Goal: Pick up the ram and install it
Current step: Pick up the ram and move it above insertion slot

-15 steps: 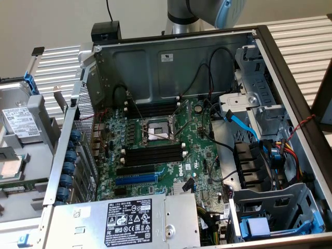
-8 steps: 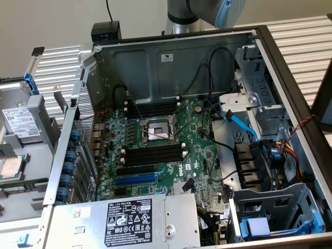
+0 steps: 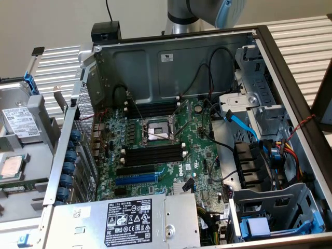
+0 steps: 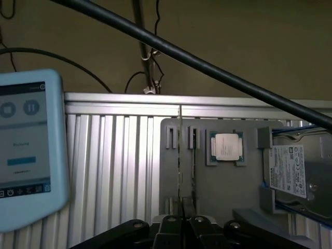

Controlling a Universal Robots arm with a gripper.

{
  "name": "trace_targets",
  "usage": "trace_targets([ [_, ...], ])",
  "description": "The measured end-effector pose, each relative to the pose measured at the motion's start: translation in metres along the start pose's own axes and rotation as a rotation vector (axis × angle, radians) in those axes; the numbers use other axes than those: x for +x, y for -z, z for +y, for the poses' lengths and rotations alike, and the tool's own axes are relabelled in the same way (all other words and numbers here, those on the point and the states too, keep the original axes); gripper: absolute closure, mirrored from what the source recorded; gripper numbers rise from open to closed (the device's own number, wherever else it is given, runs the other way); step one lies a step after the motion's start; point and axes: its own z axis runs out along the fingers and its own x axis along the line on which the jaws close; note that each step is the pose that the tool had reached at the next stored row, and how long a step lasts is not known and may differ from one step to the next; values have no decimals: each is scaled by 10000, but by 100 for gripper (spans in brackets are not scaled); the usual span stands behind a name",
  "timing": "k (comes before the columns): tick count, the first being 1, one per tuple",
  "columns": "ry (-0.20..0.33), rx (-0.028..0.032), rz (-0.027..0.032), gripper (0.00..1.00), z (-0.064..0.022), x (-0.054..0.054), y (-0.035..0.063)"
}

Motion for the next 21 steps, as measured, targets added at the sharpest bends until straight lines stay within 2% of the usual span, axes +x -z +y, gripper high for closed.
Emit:
trace_targets([
  [12, -90, -62, -13, 88, -16, -9, 250],
  [16, -117, -128, -5, 88, -28, -11, 314],
  [21, -141, -195, -6, 88, -26, -18, 463],
])
